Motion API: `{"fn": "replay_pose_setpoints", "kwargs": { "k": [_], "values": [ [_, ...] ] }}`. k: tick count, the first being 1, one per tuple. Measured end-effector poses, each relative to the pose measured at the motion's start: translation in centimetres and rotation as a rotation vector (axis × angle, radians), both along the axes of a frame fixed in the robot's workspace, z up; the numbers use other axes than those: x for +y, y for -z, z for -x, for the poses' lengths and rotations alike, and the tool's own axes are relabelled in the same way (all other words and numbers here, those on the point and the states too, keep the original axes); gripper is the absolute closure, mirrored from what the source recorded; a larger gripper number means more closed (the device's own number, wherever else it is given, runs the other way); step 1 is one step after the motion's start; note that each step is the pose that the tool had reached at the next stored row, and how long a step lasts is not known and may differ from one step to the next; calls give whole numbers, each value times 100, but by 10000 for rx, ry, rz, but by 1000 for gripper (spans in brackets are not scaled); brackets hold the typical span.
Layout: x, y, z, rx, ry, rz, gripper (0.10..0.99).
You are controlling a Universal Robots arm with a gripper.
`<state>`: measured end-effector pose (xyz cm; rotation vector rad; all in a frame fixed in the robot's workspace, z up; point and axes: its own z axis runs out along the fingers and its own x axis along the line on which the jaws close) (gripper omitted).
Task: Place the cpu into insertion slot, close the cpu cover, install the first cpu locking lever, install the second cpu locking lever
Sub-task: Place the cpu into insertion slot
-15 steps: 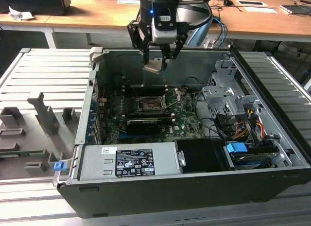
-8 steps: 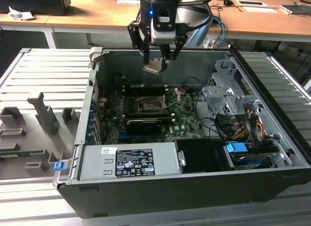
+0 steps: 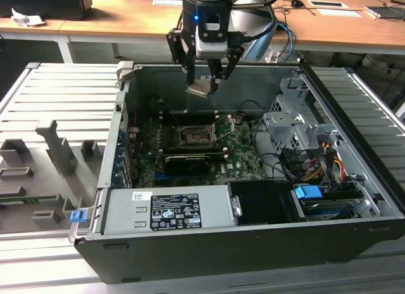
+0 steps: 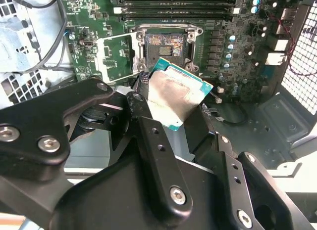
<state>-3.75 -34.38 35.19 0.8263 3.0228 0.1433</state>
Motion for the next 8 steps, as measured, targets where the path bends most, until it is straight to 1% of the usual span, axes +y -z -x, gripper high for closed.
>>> {"fn": "replay_pose_setpoints", "kwargs": {
  "k": [2,5,8],
  "values": [
    [0,2,0,0,184,1,557],
    [0,12,0,0,981,0,557],
    [0,20,0,0,1434,0,557]
  ]
}}
